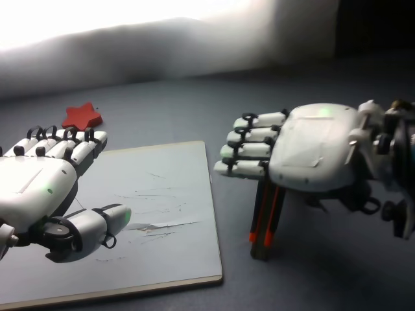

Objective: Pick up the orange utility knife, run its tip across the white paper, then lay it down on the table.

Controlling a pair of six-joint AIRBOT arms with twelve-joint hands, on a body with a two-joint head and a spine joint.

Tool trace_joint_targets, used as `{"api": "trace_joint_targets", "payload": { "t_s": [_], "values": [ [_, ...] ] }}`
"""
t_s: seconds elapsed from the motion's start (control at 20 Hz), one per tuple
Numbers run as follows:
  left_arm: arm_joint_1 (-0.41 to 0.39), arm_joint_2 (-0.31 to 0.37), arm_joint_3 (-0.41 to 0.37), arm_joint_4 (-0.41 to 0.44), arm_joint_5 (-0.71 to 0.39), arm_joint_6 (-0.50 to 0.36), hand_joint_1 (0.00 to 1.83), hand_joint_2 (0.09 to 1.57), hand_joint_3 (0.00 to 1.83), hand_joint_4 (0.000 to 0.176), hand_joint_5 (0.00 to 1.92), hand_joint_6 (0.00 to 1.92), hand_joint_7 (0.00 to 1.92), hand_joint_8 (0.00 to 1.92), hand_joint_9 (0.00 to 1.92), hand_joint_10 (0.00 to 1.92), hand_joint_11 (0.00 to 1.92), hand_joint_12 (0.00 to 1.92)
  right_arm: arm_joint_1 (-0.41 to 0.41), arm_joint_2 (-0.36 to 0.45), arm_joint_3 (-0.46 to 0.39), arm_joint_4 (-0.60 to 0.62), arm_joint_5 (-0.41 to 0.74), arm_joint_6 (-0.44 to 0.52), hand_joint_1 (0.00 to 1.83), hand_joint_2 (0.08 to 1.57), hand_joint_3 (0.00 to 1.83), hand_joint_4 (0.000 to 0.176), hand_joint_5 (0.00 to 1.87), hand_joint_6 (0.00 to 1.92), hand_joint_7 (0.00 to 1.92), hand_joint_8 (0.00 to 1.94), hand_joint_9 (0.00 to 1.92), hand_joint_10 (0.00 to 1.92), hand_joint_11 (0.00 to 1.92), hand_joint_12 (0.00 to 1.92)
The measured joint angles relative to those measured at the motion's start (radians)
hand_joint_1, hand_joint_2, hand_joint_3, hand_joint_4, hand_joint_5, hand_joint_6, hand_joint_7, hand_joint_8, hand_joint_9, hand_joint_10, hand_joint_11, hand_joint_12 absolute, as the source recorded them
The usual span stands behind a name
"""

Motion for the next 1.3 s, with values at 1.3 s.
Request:
{"api": "trace_joint_targets", "payload": {
  "t_s": [1.3],
  "values": [
    [0.029,0.0,-0.004,-0.003,-0.008,-0.011,0.22,1.29,0.0,0.022,0.0,0.0,0.09,0.0,0.08,0.01,0.0,0.51,-0.037,-0.167,0.136,-0.08,-0.059,0.002,1.31,1.15,0.02,0.0,0.0,0.0,0.0,0.0,0.01,0.0,0.0,0.0]
  ]
}}
